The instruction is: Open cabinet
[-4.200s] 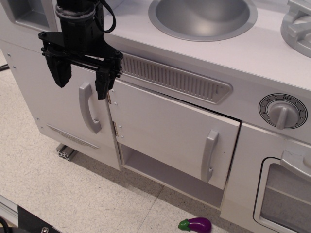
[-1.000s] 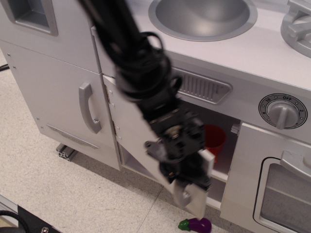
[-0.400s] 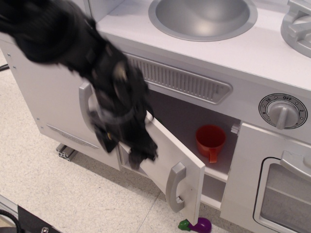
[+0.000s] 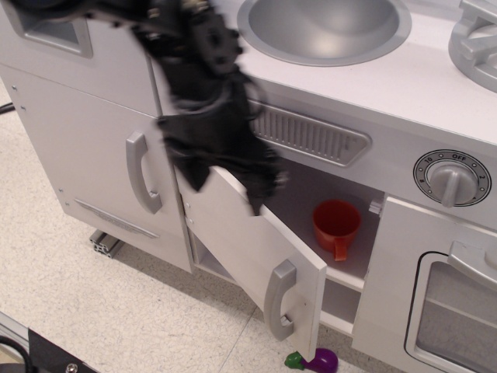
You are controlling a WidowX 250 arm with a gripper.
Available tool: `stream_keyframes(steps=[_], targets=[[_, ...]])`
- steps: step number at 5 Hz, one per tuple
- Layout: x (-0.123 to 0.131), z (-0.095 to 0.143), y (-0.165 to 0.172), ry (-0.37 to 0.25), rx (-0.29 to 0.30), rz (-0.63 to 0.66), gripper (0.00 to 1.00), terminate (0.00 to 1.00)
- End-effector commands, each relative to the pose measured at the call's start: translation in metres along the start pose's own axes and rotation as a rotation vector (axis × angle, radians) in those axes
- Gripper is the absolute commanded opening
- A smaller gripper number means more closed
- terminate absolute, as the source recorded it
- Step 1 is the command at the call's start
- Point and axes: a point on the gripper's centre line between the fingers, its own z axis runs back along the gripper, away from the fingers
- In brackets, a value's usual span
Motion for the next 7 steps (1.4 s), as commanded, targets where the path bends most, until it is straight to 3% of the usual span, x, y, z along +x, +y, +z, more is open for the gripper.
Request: stream_keyframes(steps=[1,2,3,6,7], targets=[[0.036,-0.029,-0.031,-0.085,-0.035,-0.077,1.0,0.0],[0.038,-0.047,-0.039,-0.111,-0.032,-0.11,1.0,0.0],[0.032,-0.058,-0.034,-0.084,0.019,-0.094,1.0,0.0],[-0.013,-0.064,0.037,-0.01,0.19,-0.028,1.0,0.0],[-0.013,-0.068,0.069,-0.012,0.228,0.02,1.0,0.0]])
